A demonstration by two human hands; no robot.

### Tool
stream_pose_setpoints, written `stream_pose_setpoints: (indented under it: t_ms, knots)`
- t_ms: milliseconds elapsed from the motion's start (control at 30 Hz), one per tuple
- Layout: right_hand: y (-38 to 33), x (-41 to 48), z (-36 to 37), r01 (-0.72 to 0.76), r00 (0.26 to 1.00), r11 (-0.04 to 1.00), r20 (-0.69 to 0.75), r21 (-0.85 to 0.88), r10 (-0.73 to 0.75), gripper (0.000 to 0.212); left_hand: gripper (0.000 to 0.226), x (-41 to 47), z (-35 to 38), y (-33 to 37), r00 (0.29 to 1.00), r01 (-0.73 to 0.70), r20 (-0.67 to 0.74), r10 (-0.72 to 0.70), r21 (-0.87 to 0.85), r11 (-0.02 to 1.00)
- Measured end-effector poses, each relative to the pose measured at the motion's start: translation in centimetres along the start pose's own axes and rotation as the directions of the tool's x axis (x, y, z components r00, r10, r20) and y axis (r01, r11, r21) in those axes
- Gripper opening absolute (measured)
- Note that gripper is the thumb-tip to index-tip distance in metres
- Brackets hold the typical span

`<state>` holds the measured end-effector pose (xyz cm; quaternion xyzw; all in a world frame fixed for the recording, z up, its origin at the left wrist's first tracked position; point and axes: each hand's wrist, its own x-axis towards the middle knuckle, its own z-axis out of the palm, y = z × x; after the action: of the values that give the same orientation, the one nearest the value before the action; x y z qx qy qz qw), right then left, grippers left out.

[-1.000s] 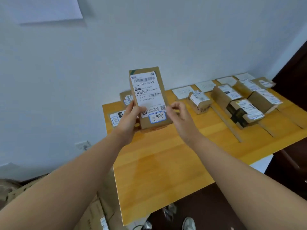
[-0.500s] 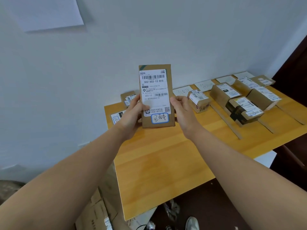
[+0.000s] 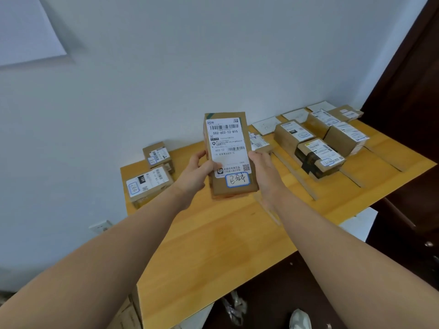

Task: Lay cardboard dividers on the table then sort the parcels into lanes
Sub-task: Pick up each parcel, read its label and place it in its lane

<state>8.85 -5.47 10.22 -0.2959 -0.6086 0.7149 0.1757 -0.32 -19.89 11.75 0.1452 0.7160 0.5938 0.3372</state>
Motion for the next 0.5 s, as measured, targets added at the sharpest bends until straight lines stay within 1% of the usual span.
stream_pose_setpoints:
  t_ms: [100, 167, 233, 333, 500]
  knots:
    - [-0.7, 1.1, -4.2, 0.019, 1.0, 1.0, -0.001, 0.002, -0.019, 0.025, 0.056, 2.0, 4.0, 0.9, 1.0, 0.007, -0.022, -0.007, 0.013, 1.0]
    - [-1.5, 2.2, -7.6, 0.025, 1.0, 0.999, -0.002, -0.023, -0.025, 0.026, 0.048, 3.4, 7.3, 1.7, 0.999, 0.0, -0.049, 0.001, 0.017, 1.0]
    - [-2.2, 3.4, -11.2, 0.019, 1.0, 0.999, -0.014, -0.032, -0.019, 0.026, 0.047, 4.8, 10.8, 2.5, 0.997, -0.017, -0.077, 0.017, 0.008, 1.0]
    - [-3.2, 5.3, -16.8, 0.007, 1.0, 0.999, -0.009, -0.041, -0.008, 0.023, 0.054, 7.2, 16.2, 3.2, 0.996, -0.026, -0.089, 0.025, -0.02, 0.999]
    - [-5.1, 7.4, -25.0, 0.002, 1.0, 0.992, -0.015, -0.126, -0.004, 0.03, 0.053, 10.5, 24.0, 3.7, 0.998, 0.023, -0.059, -0.027, -0.072, 0.997]
